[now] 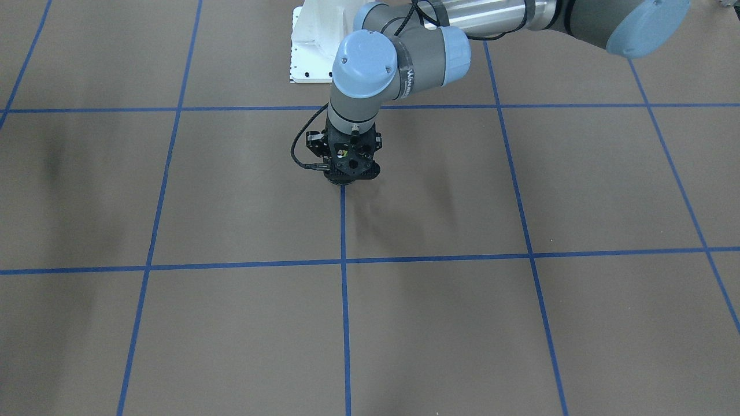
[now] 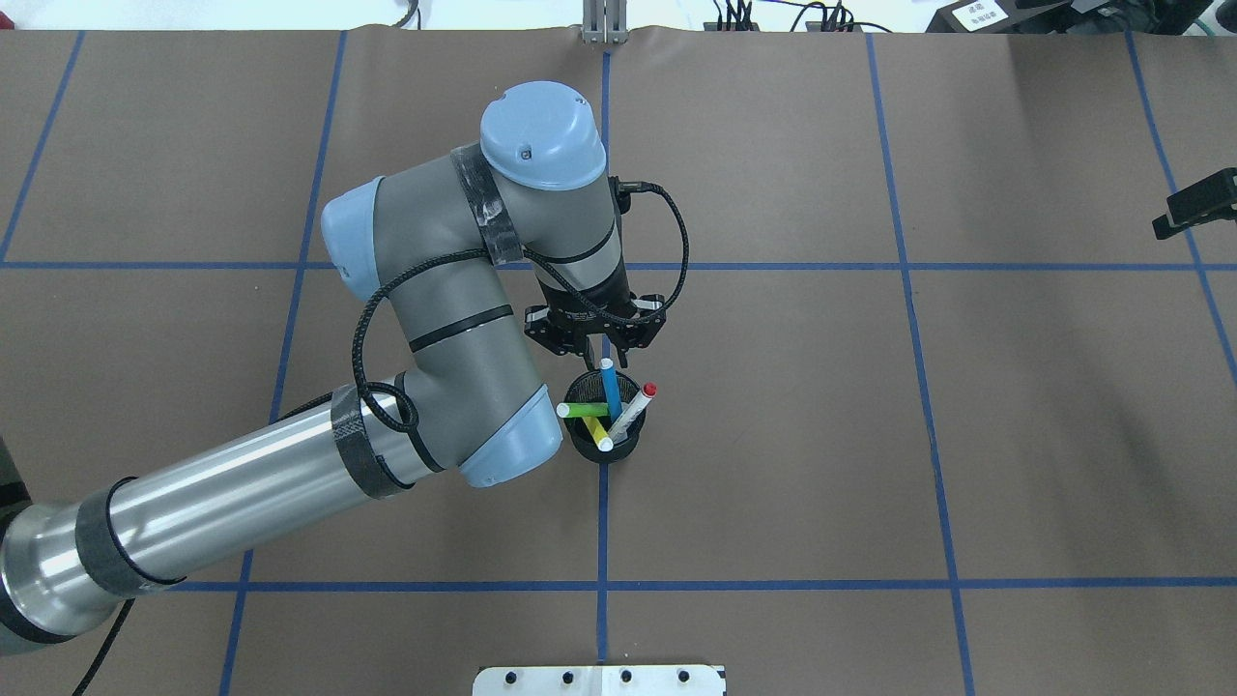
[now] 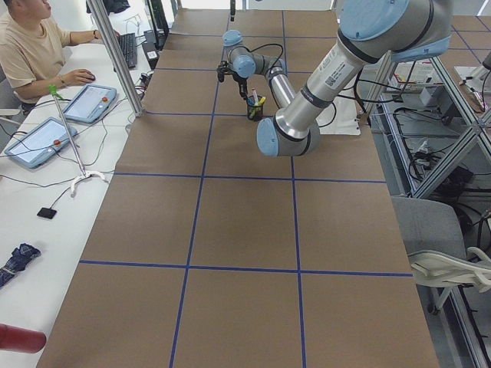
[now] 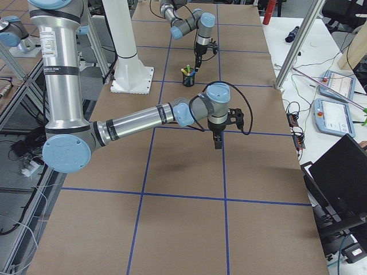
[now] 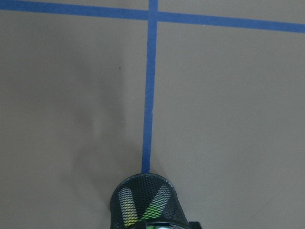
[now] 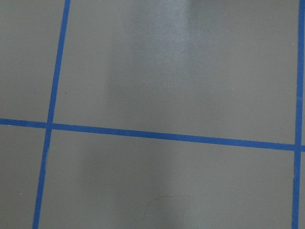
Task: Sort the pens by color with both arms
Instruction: 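Lower the left gripper and grasp the blue marker in the cup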
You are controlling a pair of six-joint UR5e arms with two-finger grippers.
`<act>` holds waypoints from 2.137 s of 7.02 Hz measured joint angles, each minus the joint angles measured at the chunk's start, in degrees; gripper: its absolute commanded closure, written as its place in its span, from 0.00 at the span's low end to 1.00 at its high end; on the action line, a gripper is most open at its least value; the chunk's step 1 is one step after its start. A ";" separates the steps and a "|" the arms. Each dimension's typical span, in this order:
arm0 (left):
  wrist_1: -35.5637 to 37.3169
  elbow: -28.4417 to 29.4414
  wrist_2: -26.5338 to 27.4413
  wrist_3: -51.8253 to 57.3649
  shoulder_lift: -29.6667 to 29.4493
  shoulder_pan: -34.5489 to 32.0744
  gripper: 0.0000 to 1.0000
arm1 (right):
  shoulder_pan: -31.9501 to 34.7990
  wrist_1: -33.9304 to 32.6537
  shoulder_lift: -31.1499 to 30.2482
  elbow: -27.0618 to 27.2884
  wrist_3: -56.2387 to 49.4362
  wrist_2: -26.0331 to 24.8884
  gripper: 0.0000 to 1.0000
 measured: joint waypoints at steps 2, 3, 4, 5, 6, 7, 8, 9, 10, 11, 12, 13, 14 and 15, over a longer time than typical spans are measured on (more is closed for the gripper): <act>0.00 0.00 0.00 0.00 0.18 0.04 0.61 | 0.00 0.00 0.00 0.00 0.00 0.00 0.00; 0.00 0.01 0.00 0.00 0.25 0.04 0.61 | 0.00 0.00 0.00 -0.03 0.00 0.00 0.00; 0.00 0.05 0.00 0.00 0.27 0.04 0.62 | 0.00 0.00 0.00 -0.06 0.00 0.00 0.00; -0.02 0.07 0.00 0.02 0.27 0.04 0.63 | 0.00 0.00 0.00 -0.08 0.00 0.00 0.00; -0.08 0.08 0.00 0.08 0.28 0.04 0.65 | 0.00 0.00 0.00 -0.09 0.00 0.00 0.00; -0.14 0.08 0.00 0.13 0.29 0.04 0.65 | 0.00 0.00 0.00 -0.09 0.00 0.00 0.00; -0.21 0.08 0.00 0.14 0.28 0.17 0.66 | 0.00 0.00 0.00 -0.09 0.00 0.00 0.00; -0.31 0.08 0.00 0.13 0.26 0.34 0.67 | 0.00 0.00 -0.02 -0.12 0.00 0.00 0.00; -0.41 0.04 0.00 0.15 0.25 0.43 0.71 | 0.00 0.00 -0.09 -0.14 0.00 0.00 0.00; -0.48 0.01 0.00 0.16 0.25 0.45 0.85 | 0.00 0.00 -0.13 -0.12 0.00 0.00 0.00; -0.51 -0.03 0.00 0.17 0.26 0.48 1.00 | 0.00 0.00 -0.19 -0.10 0.00 0.00 0.00; -0.51 -0.14 0.02 0.17 0.30 0.48 1.00 | 0.00 0.00 -0.23 -0.10 0.00 0.00 0.00; -0.45 -0.39 0.13 0.17 0.32 0.48 1.00 | 0.00 0.00 -0.25 -0.10 0.00 0.00 0.00; -0.31 -0.99 0.31 0.16 0.33 0.47 1.00 | 0.00 0.00 -0.26 -0.09 0.00 0.00 0.00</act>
